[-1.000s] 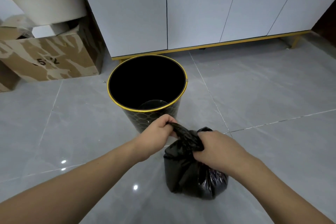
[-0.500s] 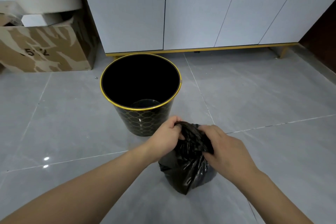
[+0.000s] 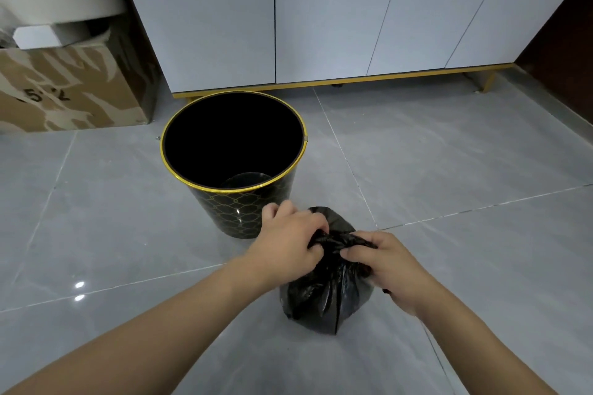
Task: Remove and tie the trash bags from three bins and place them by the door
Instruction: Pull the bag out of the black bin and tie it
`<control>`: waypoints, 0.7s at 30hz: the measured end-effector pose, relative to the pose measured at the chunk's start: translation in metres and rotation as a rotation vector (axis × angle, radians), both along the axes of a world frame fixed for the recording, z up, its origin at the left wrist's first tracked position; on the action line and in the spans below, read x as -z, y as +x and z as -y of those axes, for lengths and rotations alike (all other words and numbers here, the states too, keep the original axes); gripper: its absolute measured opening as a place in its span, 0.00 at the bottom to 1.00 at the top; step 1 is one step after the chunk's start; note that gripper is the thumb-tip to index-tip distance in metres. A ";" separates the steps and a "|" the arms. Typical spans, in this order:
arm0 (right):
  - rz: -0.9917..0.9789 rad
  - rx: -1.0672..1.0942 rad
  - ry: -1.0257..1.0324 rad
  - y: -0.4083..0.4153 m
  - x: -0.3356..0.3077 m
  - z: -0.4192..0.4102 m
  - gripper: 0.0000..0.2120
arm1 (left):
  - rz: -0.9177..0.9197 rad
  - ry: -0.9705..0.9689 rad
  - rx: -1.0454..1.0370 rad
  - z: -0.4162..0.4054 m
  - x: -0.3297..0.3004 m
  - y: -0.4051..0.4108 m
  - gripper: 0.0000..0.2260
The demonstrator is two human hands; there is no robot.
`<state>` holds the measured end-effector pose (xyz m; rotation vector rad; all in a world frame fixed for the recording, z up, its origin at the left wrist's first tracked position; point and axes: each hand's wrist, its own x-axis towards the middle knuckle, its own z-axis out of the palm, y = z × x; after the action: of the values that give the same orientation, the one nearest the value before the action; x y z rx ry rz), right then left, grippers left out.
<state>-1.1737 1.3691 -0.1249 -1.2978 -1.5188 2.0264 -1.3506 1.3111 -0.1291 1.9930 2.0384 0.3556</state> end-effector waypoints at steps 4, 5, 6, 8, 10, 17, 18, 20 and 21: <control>-0.150 0.039 -0.199 0.002 0.002 0.000 0.18 | -0.191 0.140 0.047 -0.002 0.015 -0.006 0.13; -0.185 0.044 -0.242 0.002 0.002 -0.001 0.17 | -0.204 0.163 0.043 -0.002 0.018 -0.006 0.14; -0.223 0.046 -0.299 0.001 0.004 -0.001 0.15 | -0.217 0.181 0.036 -0.002 0.019 -0.006 0.15; -0.312 0.044 -0.428 0.000 0.006 -0.001 0.08 | -0.219 0.213 0.015 -0.002 0.020 -0.004 0.16; -0.358 0.024 -0.489 0.000 0.007 -0.002 0.08 | -0.168 0.236 -0.012 -0.001 0.017 -0.004 0.15; -0.149 0.087 -0.241 0.001 0.011 -0.007 0.10 | 0.360 0.136 0.037 0.029 -0.002 -0.004 0.19; -0.130 0.082 -0.204 0.000 0.009 -0.007 0.10 | 0.347 0.092 0.038 0.031 -0.002 -0.001 0.20; -0.097 0.060 -0.135 -0.003 0.005 -0.007 0.09 | 0.337 0.020 0.020 0.029 0.001 0.007 0.19; -0.082 0.055 -0.103 -0.005 0.000 -0.006 0.09 | 0.397 -0.008 -0.017 0.028 0.000 0.013 0.15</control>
<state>-1.1785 1.3756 -0.1251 -1.2629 -1.3449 2.1207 -1.3380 1.2834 -0.1296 1.7321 1.8020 0.6839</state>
